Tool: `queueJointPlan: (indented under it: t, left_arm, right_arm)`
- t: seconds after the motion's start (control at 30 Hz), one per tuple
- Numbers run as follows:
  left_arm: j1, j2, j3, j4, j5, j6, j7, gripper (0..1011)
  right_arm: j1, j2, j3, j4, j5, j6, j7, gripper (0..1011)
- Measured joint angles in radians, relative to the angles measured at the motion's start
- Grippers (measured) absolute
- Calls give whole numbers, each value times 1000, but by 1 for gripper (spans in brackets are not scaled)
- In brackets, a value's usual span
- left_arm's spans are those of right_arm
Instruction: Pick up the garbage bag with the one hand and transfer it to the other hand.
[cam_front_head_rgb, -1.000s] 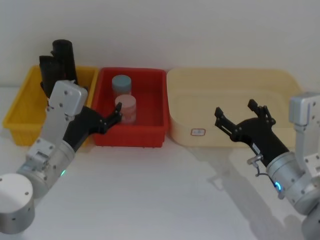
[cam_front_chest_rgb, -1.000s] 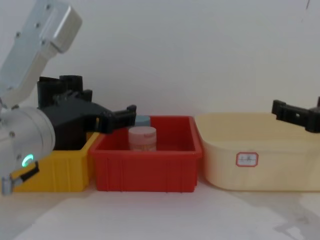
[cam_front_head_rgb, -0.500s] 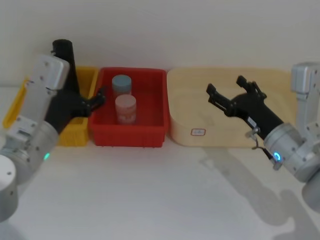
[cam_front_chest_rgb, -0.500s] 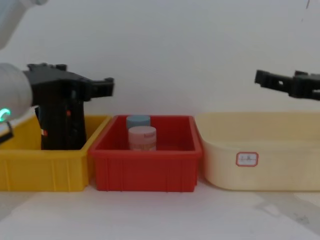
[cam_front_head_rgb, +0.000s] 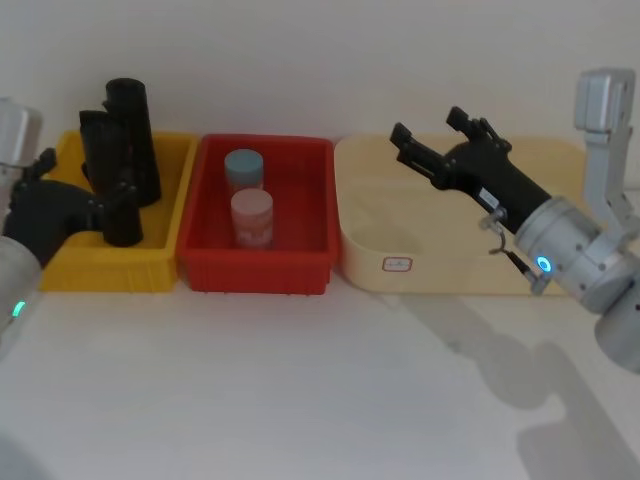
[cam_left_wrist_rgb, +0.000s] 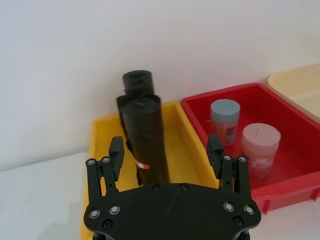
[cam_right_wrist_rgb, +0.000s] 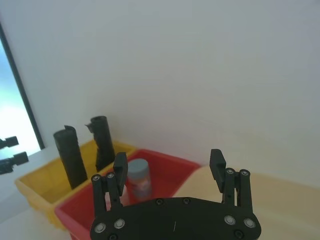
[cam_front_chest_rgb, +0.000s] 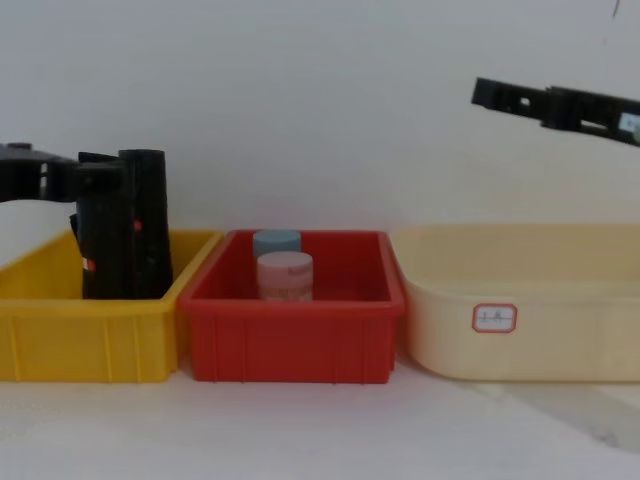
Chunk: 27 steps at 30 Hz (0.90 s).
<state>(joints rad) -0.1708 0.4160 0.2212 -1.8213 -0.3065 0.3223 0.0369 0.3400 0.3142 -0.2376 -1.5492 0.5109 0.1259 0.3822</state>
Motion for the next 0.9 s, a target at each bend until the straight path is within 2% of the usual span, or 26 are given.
queueJointPlan:
  t: [0.1, 0.4, 0.77, 0.9]
  left_arm:
    - [1, 11, -30, 30, -23, -24, -37, 1001]
    - [-26, 36, -70, 131, -65, -99, -146, 1001]
    - [-83, 46, -83, 266, -88, -181, -257, 1001]
    - [-101, 46, -83, 302, -91, -193, -282, 1001]
  right_arm:
    - [21, -4, -6, 7, 10, 9, 10, 1002]
    - [72, -15, -30, 23, 27, 27, 28, 1001]
    - [101, -19, -44, 30, 39, 35, 30, 1001]
    - [105, -19, -45, 30, 41, 36, 28, 1001]
